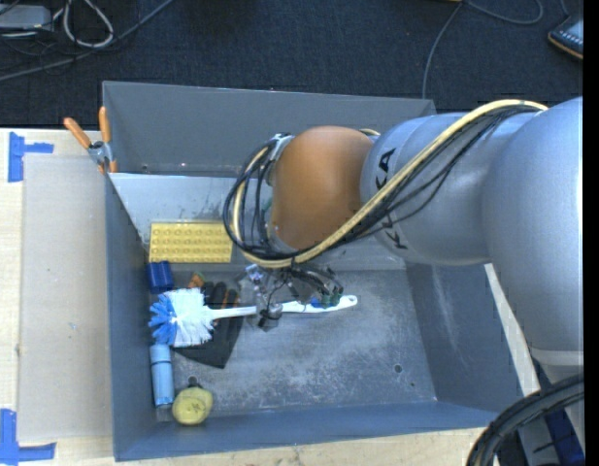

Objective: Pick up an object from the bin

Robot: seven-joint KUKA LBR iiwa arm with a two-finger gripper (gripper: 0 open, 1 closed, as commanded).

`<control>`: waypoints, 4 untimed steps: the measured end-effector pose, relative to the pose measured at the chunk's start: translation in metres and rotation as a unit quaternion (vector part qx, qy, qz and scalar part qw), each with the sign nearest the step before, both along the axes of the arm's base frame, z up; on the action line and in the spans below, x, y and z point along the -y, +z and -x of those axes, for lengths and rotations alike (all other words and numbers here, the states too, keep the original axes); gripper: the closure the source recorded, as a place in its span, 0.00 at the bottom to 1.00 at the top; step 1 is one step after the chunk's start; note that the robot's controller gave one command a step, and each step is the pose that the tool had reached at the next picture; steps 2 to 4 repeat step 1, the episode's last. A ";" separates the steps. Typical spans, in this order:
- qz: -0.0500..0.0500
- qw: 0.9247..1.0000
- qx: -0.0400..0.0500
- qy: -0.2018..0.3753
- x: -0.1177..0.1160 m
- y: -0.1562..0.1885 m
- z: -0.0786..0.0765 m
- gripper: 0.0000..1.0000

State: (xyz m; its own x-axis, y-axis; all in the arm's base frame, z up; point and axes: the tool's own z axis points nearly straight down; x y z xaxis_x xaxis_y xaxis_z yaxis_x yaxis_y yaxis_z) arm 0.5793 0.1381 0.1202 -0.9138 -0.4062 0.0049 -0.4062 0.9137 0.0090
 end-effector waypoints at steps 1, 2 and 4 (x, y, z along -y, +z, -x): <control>0.000 1.000 -0.001 0.000 0.000 0.028 0.000 1.00; 0.000 1.000 -0.001 0.000 0.000 0.028 0.000 1.00; 0.000 1.000 -0.001 0.000 0.000 0.028 0.000 1.00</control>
Offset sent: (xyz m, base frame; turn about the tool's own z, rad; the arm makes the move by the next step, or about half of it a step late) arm -0.0002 0.0002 0.0218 -0.0001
